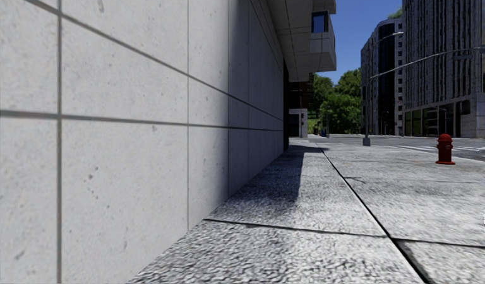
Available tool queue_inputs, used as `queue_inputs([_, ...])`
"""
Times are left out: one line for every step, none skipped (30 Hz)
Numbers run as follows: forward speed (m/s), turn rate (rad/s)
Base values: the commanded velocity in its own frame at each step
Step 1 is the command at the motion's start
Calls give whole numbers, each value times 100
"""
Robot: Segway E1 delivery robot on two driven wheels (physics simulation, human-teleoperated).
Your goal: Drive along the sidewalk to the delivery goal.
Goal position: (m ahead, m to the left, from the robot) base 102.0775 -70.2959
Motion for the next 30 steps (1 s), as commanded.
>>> queue_inputs([200,-58])
queue_inputs([200,-59])
queue_inputs([200,-59])
queue_inputs([200,-56])
queue_inputs([200,-56])
queue_inputs([200,-55])
queue_inputs([200,-54])
queue_inputs([200,-54])
queue_inputs([200,-54])
queue_inputs([200,-54])
queue_inputs([200,-48])
queue_inputs([200,-40])
queue_inputs([200,0])
queue_inputs([200,0])
queue_inputs([200,0])
queue_inputs([200,0])
queue_inputs([200,0])
queue_inputs([200,0])
queue_inputs([200,0])
queue_inputs([200,0])
queue_inputs([200,0])
queue_inputs([200,0])
queue_inputs([200,0])
queue_inputs([200,0])
queue_inputs([200,0])
queue_inputs([200,0])
queue_inputs([200,0])
queue_inputs([200,0])
queue_inputs([200,0])
queue_inputs([200,0])
